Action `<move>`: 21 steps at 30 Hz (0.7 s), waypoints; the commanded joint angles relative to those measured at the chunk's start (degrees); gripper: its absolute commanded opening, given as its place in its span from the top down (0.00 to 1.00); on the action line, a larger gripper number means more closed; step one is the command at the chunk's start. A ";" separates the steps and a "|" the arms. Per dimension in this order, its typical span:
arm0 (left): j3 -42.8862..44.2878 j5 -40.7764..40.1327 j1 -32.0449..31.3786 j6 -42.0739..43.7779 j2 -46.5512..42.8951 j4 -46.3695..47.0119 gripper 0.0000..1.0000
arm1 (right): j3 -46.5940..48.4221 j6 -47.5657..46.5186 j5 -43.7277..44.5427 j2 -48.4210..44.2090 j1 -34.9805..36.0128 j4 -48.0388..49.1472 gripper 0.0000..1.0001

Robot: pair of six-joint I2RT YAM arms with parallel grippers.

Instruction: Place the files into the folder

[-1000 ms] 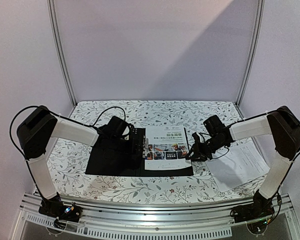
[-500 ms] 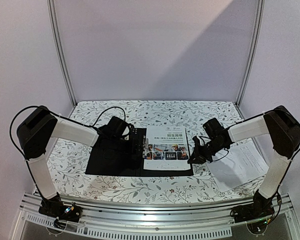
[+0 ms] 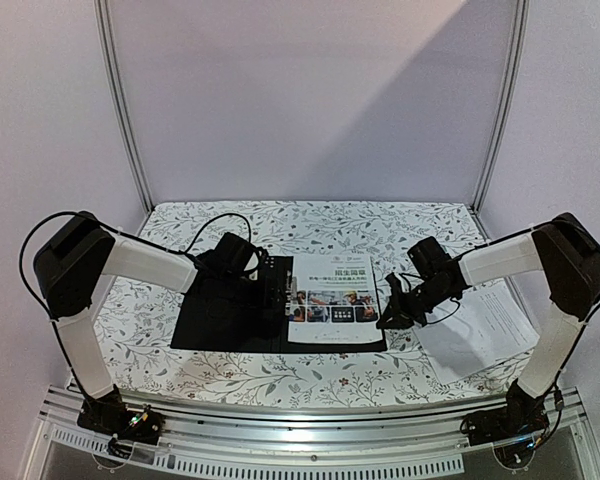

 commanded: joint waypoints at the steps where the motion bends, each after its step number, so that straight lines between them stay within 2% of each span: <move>1: -1.70 0.73 0.50 -0.38 2.57 -5.34 0.27 | -0.74 -2.53 -0.78 -1.36 0.51 -2.04 1.00; 21: -1.26 0.81 0.50 -0.09 3.19 -5.61 0.27 | -0.97 -5.09 0.82 -1.49 0.54 -3.81 1.00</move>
